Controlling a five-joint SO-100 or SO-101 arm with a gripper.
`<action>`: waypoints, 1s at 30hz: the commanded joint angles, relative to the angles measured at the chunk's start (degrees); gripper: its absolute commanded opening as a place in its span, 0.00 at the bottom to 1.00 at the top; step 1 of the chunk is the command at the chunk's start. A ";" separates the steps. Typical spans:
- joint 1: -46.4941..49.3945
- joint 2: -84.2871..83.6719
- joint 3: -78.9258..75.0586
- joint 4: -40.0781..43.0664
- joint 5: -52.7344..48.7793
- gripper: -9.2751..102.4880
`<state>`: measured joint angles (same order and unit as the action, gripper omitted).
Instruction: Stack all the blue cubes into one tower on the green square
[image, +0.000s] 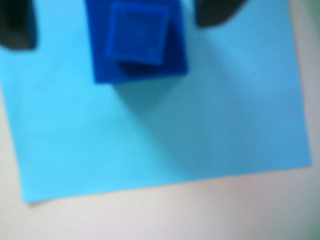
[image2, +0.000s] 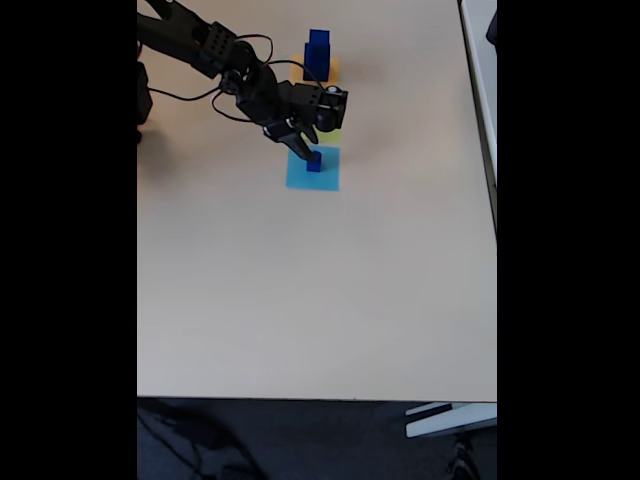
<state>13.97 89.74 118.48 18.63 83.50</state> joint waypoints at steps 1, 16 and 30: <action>-0.44 0.70 -3.96 -1.14 -0.35 0.23; -0.53 -1.14 -3.96 -2.37 0.00 0.23; -0.62 -3.69 -6.06 -2.46 -0.18 0.23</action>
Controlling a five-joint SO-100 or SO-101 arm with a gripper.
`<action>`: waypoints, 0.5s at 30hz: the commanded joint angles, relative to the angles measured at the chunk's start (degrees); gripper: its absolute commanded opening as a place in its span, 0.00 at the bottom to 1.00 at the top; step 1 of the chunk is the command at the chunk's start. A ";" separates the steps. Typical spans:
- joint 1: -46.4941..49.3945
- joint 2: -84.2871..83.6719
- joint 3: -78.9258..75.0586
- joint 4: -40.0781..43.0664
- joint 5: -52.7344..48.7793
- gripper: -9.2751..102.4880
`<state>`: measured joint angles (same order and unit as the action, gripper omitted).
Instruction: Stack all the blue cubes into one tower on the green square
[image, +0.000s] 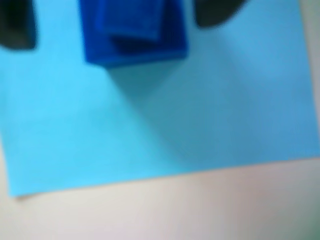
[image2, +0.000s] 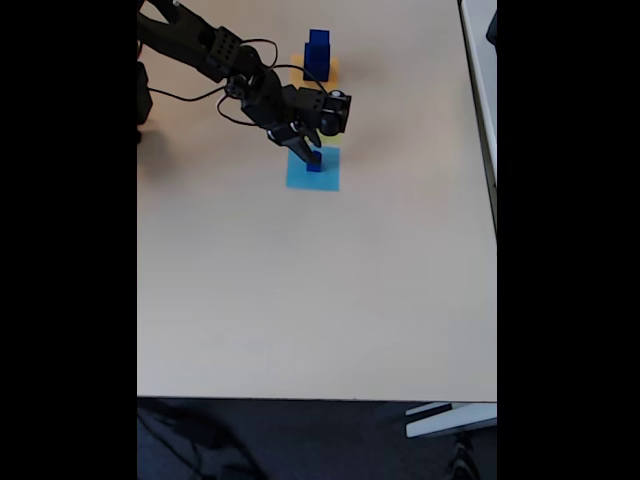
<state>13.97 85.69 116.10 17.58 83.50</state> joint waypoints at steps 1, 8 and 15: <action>-0.62 0.35 -3.69 -1.41 -0.18 0.23; -1.14 -0.26 -3.52 -1.58 0.44 0.23; -1.49 -1.41 -3.43 -2.46 0.79 0.22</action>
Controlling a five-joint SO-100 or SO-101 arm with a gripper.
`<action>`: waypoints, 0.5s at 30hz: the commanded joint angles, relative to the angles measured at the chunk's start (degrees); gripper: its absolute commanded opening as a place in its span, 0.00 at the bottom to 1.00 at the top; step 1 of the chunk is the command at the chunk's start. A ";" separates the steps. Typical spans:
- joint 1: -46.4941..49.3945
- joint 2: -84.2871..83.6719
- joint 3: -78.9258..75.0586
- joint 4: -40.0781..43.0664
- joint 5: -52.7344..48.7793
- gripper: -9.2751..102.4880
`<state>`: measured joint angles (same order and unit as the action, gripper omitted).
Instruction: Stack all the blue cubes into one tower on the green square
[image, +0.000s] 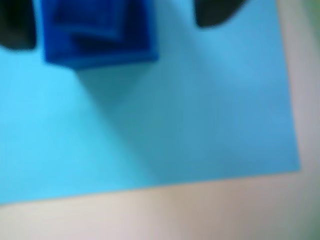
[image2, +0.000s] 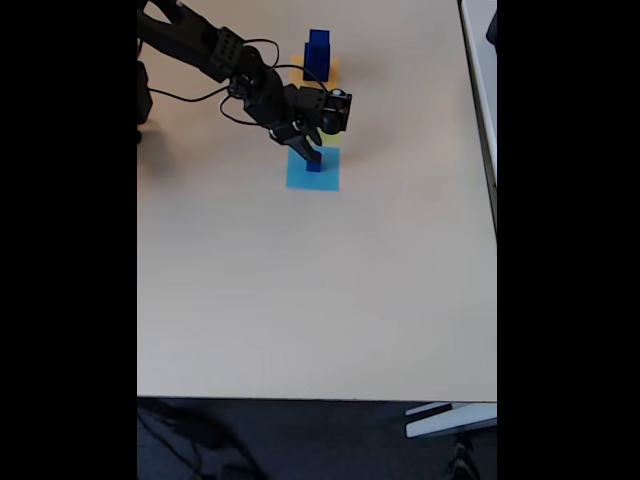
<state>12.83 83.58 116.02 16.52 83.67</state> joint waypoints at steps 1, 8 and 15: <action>-0.35 0.70 -3.34 -1.41 0.53 0.21; -0.26 0.70 -3.34 -1.41 0.26 0.17; 0.26 0.53 -3.25 -1.41 -0.09 0.08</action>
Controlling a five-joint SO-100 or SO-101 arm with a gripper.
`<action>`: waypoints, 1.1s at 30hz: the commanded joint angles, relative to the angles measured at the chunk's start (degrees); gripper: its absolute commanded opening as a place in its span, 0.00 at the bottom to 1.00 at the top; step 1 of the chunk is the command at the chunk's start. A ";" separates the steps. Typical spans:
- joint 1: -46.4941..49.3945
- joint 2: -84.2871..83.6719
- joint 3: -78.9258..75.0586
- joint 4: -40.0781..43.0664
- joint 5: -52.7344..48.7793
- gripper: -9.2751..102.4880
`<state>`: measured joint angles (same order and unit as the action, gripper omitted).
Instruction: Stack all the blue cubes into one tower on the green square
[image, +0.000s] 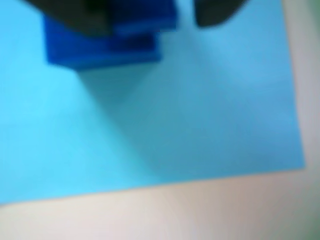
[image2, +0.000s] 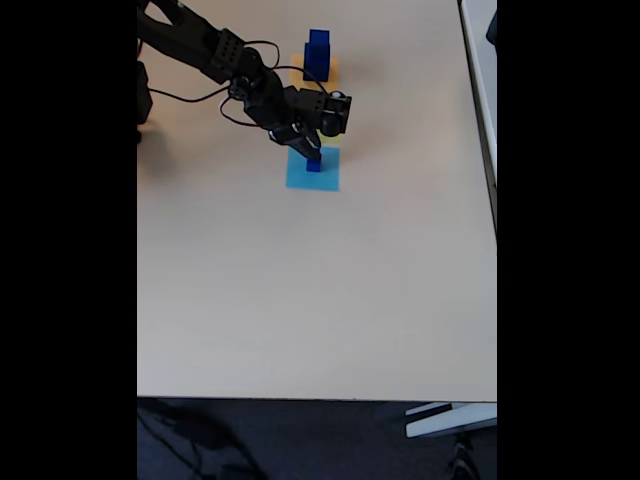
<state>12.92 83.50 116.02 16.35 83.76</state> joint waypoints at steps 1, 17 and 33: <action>0.18 0.62 -3.25 -1.23 -0.26 0.08; -0.62 7.91 -9.49 10.20 -4.57 0.08; -14.06 12.92 -37.27 44.91 8.79 0.08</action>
<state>1.67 92.29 84.55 58.27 87.71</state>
